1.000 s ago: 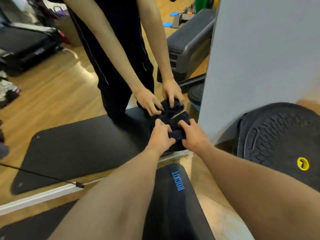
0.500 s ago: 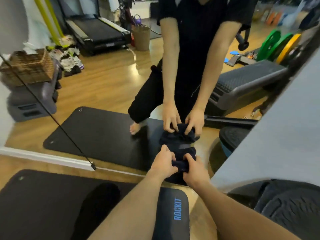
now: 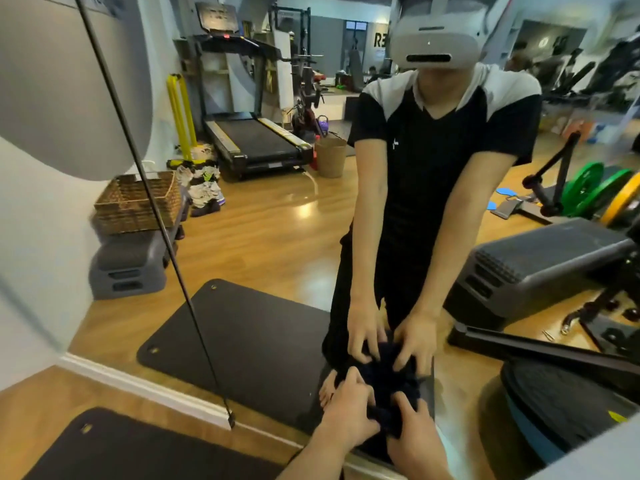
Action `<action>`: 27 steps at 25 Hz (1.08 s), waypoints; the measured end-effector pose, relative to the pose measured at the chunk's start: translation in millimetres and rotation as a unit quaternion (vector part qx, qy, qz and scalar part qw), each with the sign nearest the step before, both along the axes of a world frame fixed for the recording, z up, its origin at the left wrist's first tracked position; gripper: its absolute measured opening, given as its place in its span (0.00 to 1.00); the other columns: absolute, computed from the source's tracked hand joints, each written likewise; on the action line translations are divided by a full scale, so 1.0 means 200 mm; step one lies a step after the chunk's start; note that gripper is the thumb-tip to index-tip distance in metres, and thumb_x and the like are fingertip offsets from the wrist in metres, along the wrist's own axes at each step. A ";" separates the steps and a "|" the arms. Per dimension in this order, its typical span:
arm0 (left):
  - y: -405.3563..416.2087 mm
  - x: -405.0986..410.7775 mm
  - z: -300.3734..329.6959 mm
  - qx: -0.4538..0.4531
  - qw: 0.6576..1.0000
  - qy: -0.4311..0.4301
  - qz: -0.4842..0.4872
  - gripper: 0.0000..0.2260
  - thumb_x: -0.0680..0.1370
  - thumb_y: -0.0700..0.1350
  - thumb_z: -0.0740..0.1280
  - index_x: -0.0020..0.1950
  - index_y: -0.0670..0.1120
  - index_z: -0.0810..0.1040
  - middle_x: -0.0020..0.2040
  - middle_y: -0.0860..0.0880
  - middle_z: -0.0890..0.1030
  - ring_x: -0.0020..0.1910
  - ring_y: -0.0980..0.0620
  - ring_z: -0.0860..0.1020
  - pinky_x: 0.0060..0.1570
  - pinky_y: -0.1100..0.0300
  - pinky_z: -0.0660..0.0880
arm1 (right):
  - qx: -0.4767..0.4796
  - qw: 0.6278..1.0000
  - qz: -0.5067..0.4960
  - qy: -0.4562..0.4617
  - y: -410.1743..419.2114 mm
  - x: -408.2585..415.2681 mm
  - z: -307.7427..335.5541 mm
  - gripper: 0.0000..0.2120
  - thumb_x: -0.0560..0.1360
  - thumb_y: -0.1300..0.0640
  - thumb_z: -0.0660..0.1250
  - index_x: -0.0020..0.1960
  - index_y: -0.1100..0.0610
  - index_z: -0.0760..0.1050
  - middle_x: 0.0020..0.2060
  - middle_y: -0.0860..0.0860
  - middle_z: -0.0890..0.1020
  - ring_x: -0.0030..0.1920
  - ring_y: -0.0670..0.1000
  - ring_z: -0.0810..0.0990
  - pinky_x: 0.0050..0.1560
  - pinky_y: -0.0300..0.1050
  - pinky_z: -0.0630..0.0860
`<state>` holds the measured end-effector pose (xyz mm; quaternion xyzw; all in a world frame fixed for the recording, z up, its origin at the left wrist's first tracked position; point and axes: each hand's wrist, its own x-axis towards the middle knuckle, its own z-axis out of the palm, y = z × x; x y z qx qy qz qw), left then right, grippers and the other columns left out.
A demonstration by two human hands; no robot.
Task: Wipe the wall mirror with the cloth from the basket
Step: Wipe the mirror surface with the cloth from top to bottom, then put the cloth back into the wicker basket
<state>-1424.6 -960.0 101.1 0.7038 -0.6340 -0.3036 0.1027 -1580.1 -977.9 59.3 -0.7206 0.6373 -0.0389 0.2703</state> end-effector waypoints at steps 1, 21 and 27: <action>0.00 0.05 0.10 0.015 1.000 -0.003 -0.003 0.09 0.73 0.49 0.75 0.44 0.50 0.75 0.56 0.54 0.63 0.57 0.45 0.74 0.63 0.47 0.74 | 0.020 1.000 0.008 -0.003 0.00 0.05 0.09 0.26 0.72 0.46 0.66 0.69 0.43 0.66 0.60 0.52 0.69 0.63 0.58 0.78 0.63 0.46 0.75; 1.46 0.66 2.02 -0.174 0.959 -0.041 0.219 0.10 0.72 0.44 0.78 0.46 0.46 0.78 0.56 0.49 0.66 0.53 0.46 0.74 0.51 0.53 0.72 | -0.202 0.941 0.269 -0.028 1.10 0.79 2.13 0.16 0.74 0.55 0.69 0.55 0.43 0.65 0.54 0.52 0.71 0.49 0.59 0.76 0.42 0.54 0.79; 2.35 1.16 2.11 -0.187 0.930 -0.056 0.311 0.10 0.69 0.42 0.78 0.43 0.44 0.78 0.54 0.47 0.66 0.52 0.45 0.74 0.47 0.54 0.71 | -0.180 0.904 0.383 -0.056 1.87 1.36 2.27 0.15 0.75 0.54 0.68 0.55 0.44 0.65 0.55 0.53 0.70 0.50 0.60 0.74 0.41 0.54 0.78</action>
